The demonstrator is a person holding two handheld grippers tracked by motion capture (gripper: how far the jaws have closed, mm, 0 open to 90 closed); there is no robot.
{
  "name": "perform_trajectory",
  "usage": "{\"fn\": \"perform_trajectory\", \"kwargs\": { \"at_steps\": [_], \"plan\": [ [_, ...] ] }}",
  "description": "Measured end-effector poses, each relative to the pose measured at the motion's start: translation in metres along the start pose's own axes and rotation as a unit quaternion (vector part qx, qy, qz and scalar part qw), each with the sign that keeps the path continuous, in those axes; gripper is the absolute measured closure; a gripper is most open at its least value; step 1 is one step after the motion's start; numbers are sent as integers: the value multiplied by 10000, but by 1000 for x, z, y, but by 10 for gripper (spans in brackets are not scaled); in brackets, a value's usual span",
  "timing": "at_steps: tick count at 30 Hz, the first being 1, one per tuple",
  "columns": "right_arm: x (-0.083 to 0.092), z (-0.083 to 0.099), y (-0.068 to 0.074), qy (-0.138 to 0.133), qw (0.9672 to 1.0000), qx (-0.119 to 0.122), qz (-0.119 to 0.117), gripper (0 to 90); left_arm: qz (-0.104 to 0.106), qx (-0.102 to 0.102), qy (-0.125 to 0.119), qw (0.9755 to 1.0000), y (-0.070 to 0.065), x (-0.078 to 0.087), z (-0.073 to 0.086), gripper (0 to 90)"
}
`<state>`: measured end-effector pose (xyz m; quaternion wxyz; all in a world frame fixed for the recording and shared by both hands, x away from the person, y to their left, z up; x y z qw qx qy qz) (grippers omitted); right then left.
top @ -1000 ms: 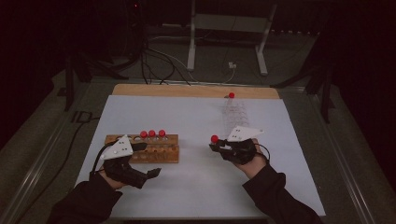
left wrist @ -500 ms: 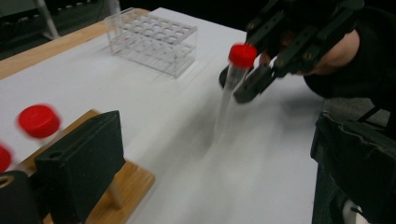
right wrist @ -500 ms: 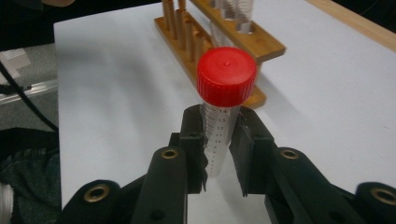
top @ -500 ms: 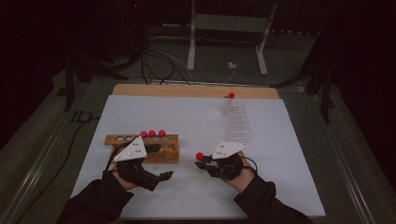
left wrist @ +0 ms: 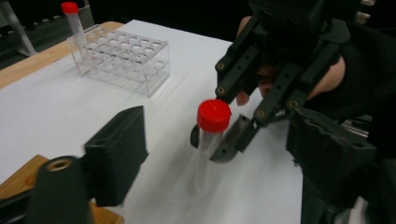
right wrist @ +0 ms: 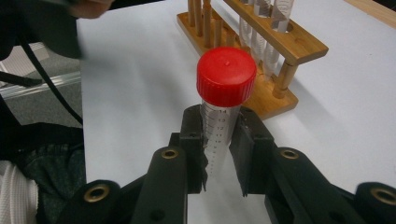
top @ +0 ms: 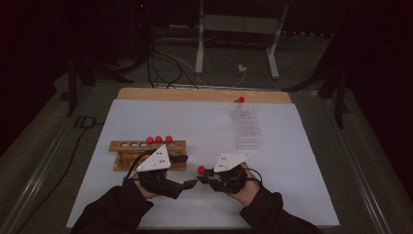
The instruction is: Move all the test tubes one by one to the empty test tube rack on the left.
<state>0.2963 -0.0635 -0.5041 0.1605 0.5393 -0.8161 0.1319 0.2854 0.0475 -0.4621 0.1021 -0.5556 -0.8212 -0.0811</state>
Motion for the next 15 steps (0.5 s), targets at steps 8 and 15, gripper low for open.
{"fn": "perform_trajectory", "kwargs": {
  "at_steps": [8, 15],
  "plan": [
    [1, -2, 1, -21, 10000, 9, 2, 753, -89, -95, 172, 9998, 0, -18, 5, 466],
    [1, -2, 2, -21, 10000, 19, 4, 753, -115, -213, 207, 9995, -1, -25, 5, 619]
  ]
}}
Point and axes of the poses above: each handheld gripper's, and its own axes: x roughly backward along the jaws, z roughly out of its underside, y roughly to its left, the point moved 8 cm from there along -x, roughly forward along the jaws, and after that the axes turned 10 degrees about -y, right-handed, at the moved point
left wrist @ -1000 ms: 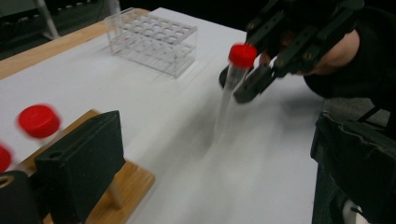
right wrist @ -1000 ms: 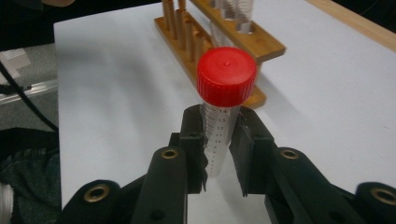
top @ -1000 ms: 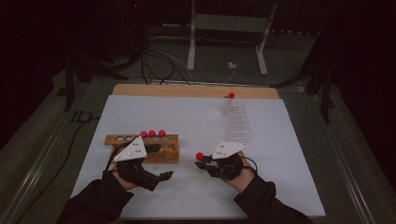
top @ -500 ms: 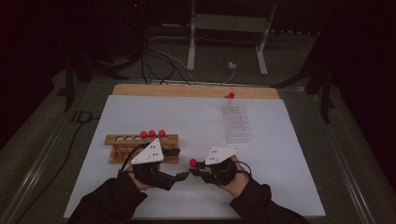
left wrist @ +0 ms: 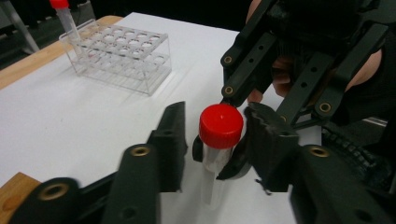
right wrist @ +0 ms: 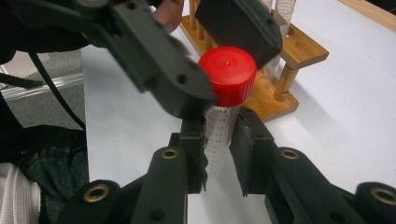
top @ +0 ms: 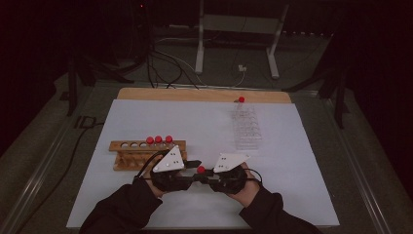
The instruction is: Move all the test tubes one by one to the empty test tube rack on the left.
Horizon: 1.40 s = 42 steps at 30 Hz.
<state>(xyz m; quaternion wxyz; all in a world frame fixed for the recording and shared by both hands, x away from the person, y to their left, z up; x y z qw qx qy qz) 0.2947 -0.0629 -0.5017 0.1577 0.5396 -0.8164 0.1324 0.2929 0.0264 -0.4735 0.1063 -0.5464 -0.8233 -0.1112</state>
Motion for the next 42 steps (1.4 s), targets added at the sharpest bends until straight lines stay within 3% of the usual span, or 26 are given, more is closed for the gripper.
{"fn": "perform_trajectory", "kwargs": {
  "at_steps": [4, 11, 16, 27, 33, 42],
  "plan": [
    [0, 0, -1, 4, 10000, -4, 32, 753, 36, -46, 24, 10000, -1, -2, 0, 702],
    [0, 0, -1, -32, 10000, -27, 31, 752, 42, -125, 73, 9999, -1, -2, -1, 716],
    [1, -1, -1, -84, 9999, -23, 83, 741, 86, -15, 37, 10000, 1, 1, -3, 718],
    [11, -5, -7, -224, 9995, -38, 241, 536, -120, -50, -8, 9999, 12, 21, -13, 718],
    [19, -7, -12, -362, 9987, -137, 324, 395, -347, -32, -23, 9994, 23, 38, -14, 718],
    [29, -6, -23, -482, 9962, -305, 662, 147, -786, 5, -92, 9969, 42, 69, -18, 718]
  ]
}}
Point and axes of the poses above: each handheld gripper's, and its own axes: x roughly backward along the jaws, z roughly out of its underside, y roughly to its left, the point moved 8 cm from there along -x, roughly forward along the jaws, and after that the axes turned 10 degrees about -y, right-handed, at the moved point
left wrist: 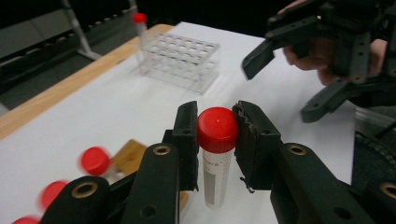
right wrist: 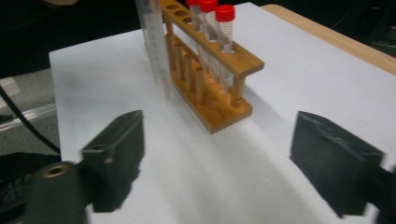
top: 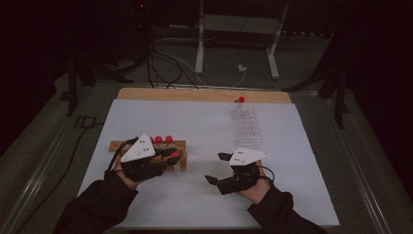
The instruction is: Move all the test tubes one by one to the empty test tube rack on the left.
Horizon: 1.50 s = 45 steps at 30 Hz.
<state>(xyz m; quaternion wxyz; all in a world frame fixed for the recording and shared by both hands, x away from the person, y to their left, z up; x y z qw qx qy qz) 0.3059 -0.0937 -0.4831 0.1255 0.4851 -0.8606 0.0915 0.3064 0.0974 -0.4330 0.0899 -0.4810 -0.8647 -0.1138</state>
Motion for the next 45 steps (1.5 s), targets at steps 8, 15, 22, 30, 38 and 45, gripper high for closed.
{"fn": "perform_trajectory", "kwargs": {
  "at_steps": [8, 15, 22, 30, 38, 45],
  "plan": [
    [6, -3, -7, -151, 9998, -111, 46, 0, -407, -13, -73, 9991, 21, 25, -7, 718],
    [12, -6, -11, -256, 9996, -133, 52, 0, -818, 21, -103, 9966, 44, 47, -11, 718],
    [15, -7, -13, -315, 9994, -82, 72, 0, -1199, 63, -54, 9928, 66, 58, -9, 718],
    [17, -9, -15, -382, 9992, -89, 104, 0, -1556, 252, -225, 9872, 91, 59, -5, 718],
    [21, -11, -18, -445, 9989, -80, 138, 0, -1761, 435, -141, 9833, 107, 49, 20, 718],
    [20, -9, -18, -417, 9990, -85, 116, 0, -1736, 648, -55, 9827, 113, 40, 43, 718]
  ]
}}
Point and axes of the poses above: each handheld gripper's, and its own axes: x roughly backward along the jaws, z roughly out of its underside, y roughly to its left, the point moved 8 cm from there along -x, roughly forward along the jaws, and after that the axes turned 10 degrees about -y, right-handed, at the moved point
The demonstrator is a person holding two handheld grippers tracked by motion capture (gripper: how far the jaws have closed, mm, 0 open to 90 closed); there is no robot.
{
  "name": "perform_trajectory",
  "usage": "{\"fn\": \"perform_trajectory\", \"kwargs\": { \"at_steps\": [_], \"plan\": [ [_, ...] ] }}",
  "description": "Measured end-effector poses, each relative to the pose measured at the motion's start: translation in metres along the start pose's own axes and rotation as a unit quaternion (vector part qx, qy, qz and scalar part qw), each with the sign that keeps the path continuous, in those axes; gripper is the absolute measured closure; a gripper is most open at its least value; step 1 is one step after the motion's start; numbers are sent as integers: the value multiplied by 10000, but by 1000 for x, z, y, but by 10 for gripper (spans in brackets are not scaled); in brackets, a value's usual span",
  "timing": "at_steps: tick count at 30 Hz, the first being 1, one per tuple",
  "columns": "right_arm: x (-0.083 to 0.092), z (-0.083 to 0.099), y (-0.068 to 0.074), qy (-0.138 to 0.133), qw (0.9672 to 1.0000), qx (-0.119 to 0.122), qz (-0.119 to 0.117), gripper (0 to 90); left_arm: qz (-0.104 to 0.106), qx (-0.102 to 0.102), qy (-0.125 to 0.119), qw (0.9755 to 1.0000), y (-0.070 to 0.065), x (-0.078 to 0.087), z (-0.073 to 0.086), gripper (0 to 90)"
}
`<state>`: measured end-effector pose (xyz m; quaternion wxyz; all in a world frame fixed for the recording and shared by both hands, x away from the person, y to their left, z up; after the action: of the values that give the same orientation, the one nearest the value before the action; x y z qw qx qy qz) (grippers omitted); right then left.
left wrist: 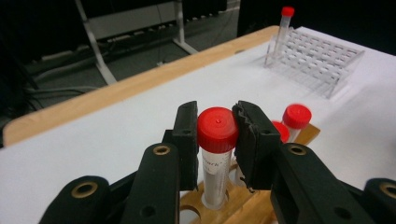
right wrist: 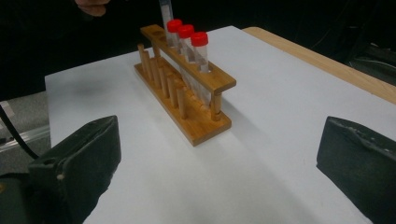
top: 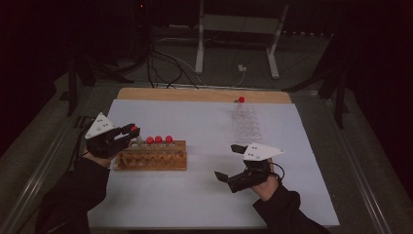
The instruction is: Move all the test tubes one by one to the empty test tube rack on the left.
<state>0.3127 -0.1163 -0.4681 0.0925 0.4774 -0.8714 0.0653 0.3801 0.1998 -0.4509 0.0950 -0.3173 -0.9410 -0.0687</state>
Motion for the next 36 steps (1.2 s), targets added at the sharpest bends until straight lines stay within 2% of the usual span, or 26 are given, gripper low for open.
{"fn": "perform_trajectory", "kwargs": {
  "at_steps": [6, 14, 20, 27, 31, 35, 36],
  "plan": [
    [0, 1, 0, 21, 10000, 10, -6, 0, 41, 123, 127, 9998, -2, -9, 16, 718],
    [1, 1, 0, 23, 10000, -5, -32, 0, 14, 50, 292, 9996, -5, -19, 32, 717],
    [1, 1, -1, 24, 10000, 1, -21, 0, -21, 64, 225, 9997, -4, -17, 34, 716],
    [2, 0, -2, 14, 10000, -21, -19, 0, -48, 46, 261, 9996, -3, -14, 34, 715],
    [2, 0, -2, -1, 10000, -36, -20, 0, 35, 139, 225, 9996, -2, -12, 35, 711],
    [3, -2, -3, -13, 10000, -23, -12, 0, 83, 110, 280, 9995, -3, -9, 36, 700],
    [3, -2, -3, -22, 10000, -20, -18, 0, 119, 125, 292, 9994, -4, -8, 36, 666]
  ]
}}
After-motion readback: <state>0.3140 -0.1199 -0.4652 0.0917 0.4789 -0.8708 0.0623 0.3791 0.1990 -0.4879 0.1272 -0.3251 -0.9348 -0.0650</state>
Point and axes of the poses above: each handheld gripper's, and its own axes: x roughly backward along the jaws, z roughly out of its underside, y roughly to its left, the point moved 8 cm from there along -x, roughly forward along the jaws, and after that the axes turned 10 degrees about -y, right-handed, at the moved point
